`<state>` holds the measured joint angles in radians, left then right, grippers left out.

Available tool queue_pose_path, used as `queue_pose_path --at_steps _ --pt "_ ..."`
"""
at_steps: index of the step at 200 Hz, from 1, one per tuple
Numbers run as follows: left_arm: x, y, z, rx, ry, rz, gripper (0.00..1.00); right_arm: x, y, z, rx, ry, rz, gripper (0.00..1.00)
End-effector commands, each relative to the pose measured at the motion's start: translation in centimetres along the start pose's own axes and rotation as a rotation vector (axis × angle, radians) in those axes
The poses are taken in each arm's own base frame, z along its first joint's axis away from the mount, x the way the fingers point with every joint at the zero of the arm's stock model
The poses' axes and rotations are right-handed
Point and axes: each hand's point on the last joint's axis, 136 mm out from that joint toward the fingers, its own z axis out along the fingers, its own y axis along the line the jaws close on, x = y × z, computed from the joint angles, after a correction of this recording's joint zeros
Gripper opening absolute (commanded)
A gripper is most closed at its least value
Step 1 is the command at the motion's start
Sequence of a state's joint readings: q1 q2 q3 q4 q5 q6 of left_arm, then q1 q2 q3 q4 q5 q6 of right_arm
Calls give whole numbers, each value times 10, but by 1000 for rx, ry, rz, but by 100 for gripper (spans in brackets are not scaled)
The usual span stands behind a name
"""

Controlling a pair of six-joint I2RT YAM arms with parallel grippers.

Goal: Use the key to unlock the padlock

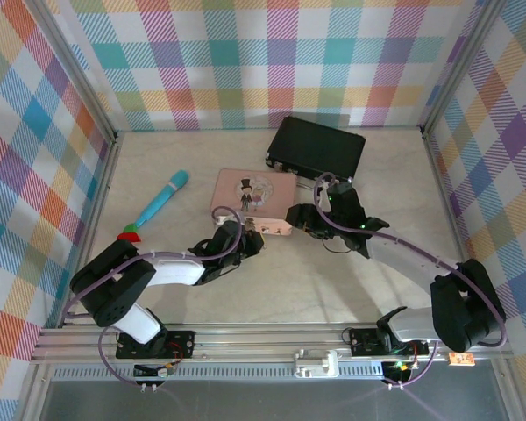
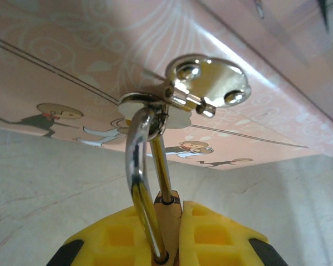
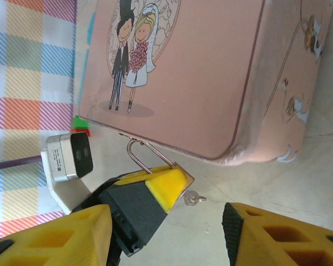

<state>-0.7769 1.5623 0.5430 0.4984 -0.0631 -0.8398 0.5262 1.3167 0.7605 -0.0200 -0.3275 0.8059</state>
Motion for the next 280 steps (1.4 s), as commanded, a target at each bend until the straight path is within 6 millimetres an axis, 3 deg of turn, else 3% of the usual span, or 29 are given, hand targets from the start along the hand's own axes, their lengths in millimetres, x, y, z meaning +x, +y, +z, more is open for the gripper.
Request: queue_pose_path --at_steps 1,26,47,73,107,146,169,211,251,280 --pt "-9 -13 4 32 -47 52 0 5 -10 -8 78 27 -69 55" --pt "-3 -8 10 28 -37 26 10 4 -6 -6 65 28 -91 55" --pt "-4 -7 6 30 -46 8 32 4 -5 -4 65 29 -105 54" --pt "-16 -2 -10 5 -90 -26 56 4 1 -5 61 20 -145 54" --pt "-39 10 -38 -57 -138 -35 70 7 5 -3 87 23 -200 54" --pt "-53 17 -49 -59 -152 -59 72 16 13 9 100 57 -275 53" --pt "-46 15 -41 -16 -129 -77 70 27 13 23 118 113 -284 52" --pt "-34 25 -29 1 -116 -112 68 23 8 47 142 115 -257 53" --pt "-35 28 -33 -21 -123 -99 68 -7 -10 58 277 3 -339 55" --pt "-38 30 -40 -32 -145 -102 68 -23 -4 62 305 -24 -439 55"
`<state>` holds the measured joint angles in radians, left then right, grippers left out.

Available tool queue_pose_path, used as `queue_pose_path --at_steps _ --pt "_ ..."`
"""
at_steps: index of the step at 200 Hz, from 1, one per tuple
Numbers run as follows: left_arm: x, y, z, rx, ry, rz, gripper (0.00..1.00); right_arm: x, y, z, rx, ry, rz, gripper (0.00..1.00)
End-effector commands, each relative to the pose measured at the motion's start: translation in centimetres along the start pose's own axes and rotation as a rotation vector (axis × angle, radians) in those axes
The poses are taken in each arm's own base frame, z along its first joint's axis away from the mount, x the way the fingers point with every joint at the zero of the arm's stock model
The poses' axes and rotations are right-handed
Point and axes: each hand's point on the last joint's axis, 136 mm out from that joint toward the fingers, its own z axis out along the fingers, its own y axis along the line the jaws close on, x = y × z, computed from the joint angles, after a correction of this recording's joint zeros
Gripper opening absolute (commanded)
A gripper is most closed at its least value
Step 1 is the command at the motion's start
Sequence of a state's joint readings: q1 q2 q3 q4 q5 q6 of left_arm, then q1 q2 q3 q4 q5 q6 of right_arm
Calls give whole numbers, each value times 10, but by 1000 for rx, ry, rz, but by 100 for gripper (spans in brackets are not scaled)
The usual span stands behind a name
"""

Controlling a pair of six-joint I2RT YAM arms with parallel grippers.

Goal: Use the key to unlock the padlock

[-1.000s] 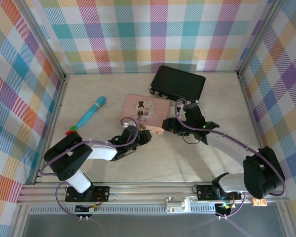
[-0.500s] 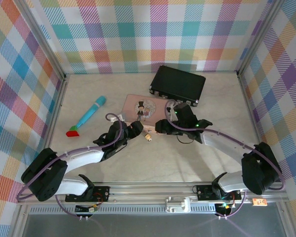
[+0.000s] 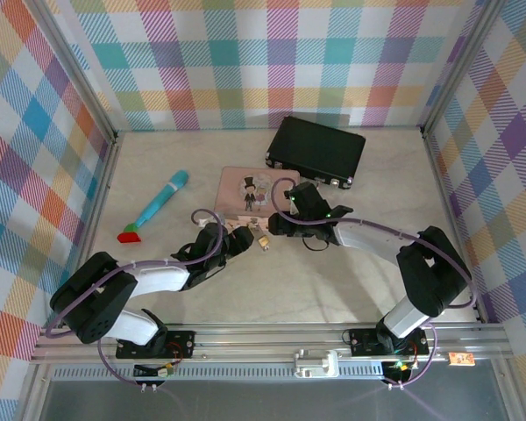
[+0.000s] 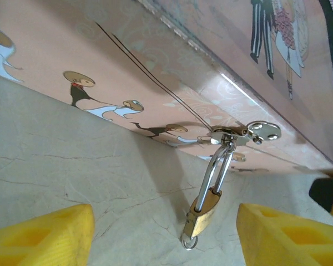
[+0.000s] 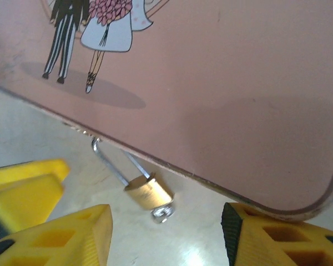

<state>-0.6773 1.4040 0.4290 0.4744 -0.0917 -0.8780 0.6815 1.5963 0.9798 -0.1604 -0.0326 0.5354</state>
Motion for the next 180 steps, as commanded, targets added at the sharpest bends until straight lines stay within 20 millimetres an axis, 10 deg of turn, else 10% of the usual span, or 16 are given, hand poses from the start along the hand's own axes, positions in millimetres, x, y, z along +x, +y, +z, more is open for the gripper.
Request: queue_pose_path --at_steps 1,66,180 --pt "-10 -5 -9 17 -43 -8 68 -30 7 -3 33 -84 -112 55" --pt "17 -35 16 90 30 103 69 3 17 -33 -87 -37 -63 55" --pt "49 -5 69 -168 120 236 41 1 6 -85 -65 -179 -25 56"
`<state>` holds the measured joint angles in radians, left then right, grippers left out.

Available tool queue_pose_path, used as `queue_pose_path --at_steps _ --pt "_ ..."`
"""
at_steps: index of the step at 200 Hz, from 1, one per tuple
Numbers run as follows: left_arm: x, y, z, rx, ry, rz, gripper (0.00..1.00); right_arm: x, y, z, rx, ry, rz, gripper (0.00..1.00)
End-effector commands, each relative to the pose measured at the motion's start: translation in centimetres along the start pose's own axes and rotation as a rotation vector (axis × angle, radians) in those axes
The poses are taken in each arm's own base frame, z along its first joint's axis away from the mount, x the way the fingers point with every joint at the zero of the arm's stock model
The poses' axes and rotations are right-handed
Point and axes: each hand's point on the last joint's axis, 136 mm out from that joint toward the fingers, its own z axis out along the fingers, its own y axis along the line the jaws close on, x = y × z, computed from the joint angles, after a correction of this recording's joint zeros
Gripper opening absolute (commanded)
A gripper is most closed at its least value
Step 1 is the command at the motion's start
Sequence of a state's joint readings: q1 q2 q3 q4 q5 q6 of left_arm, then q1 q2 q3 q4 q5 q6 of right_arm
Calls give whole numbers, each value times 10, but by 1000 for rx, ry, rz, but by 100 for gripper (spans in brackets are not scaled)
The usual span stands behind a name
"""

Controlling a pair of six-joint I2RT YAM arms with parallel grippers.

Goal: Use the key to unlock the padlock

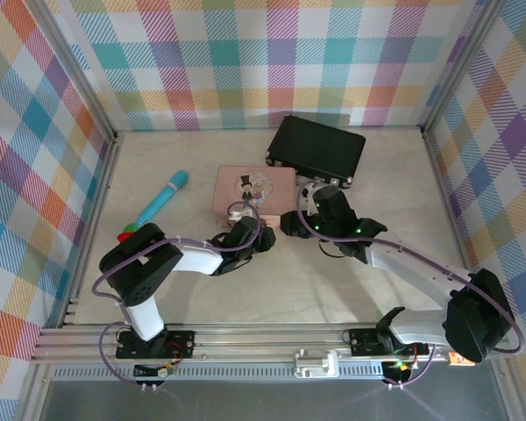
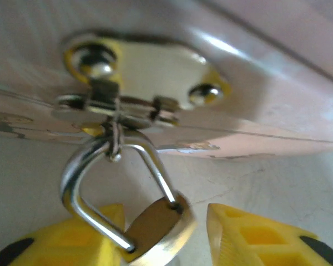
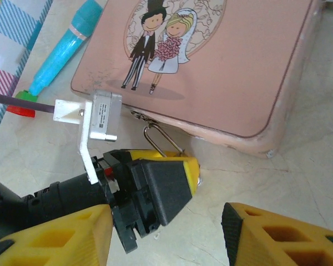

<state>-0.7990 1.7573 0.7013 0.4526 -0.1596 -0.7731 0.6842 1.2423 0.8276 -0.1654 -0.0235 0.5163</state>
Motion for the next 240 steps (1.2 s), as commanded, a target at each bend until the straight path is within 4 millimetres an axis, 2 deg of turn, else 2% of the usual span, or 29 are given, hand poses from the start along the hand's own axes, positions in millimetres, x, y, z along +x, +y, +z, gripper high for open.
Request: queue_pose_path --at_steps 1,34,56,78,82,106,121,139,176,201,240 --pt "18 23 4 -111 53 44 41 4 -9 -6 35 -11 18 56" --pt "27 46 7 -220 87 72 33 4 -16 -10 49 -29 39 56" --pt "26 50 11 -253 81 76 32 6 -20 -10 53 -29 53 56" --pt "22 48 17 -260 56 68 35 8 -21 -10 53 -29 67 56" --pt "21 48 18 -259 54 67 34 9 -22 -10 54 -26 69 56" --pt "23 45 23 -250 63 62 9 10 -23 -10 55 -26 81 56" --pt "23 45 19 -233 56 46 1 14 -24 -10 51 -21 87 55" --pt "21 38 9 -181 48 2 0 22 -22 -8 19 -4 104 55" --pt "10 8 -20 -14 31 -174 0 43 -15 6 -99 20 164 54" --pt "3 0 -39 72 -5 -287 0 51 -9 15 -168 37 190 50" --pt "-13 -26 -56 236 -45 -376 0 51 23 22 -358 85 217 45"
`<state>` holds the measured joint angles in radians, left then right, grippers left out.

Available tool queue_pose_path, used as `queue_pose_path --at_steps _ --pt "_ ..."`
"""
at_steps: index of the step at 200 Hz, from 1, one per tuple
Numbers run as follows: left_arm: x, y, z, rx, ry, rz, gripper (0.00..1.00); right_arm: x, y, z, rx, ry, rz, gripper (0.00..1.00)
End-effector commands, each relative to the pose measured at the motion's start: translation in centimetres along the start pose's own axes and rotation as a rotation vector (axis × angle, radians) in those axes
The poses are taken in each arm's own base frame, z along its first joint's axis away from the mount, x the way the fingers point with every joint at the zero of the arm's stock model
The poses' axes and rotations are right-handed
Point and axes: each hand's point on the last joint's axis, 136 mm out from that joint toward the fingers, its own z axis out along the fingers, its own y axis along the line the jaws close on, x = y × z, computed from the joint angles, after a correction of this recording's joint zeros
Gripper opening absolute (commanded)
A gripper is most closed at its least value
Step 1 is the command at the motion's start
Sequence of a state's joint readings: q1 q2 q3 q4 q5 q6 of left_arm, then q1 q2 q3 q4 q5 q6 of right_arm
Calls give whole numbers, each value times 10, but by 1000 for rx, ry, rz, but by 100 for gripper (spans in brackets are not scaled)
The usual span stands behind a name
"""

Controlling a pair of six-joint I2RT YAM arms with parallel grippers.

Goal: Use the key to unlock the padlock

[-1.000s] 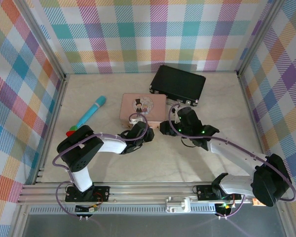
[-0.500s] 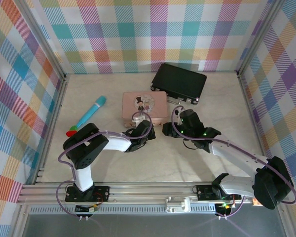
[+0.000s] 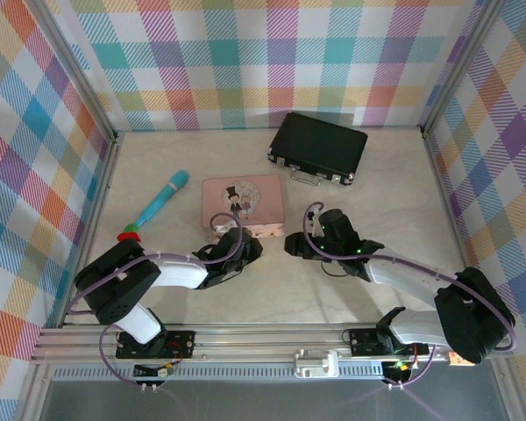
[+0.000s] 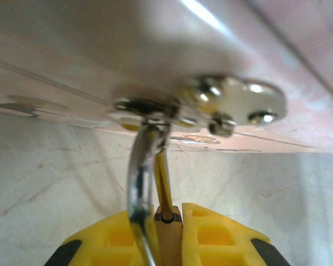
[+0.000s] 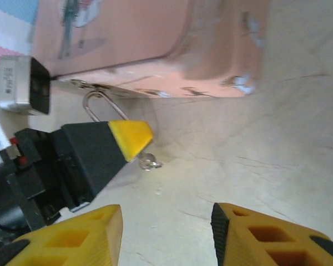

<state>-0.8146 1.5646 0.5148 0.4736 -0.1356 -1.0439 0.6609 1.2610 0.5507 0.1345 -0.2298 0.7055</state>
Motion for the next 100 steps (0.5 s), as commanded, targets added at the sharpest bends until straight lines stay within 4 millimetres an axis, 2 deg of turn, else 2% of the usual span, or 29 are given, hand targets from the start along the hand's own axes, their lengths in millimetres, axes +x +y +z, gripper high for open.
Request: queue_pose_path --at_steps 1,34,54,100 --pt "-16 -46 -12 199 -36 -112 0 -9 39 3 -208 -2 3 45" --pt "-22 -69 -17 349 -48 -214 0 -11 42 6 -257 -30 44 44" --pt "-24 -75 -16 406 -57 -255 0 -8 42 5 -274 -34 56 44" --pt "-28 -84 -15 512 -73 -334 0 -5 25 8 -214 -49 103 41"
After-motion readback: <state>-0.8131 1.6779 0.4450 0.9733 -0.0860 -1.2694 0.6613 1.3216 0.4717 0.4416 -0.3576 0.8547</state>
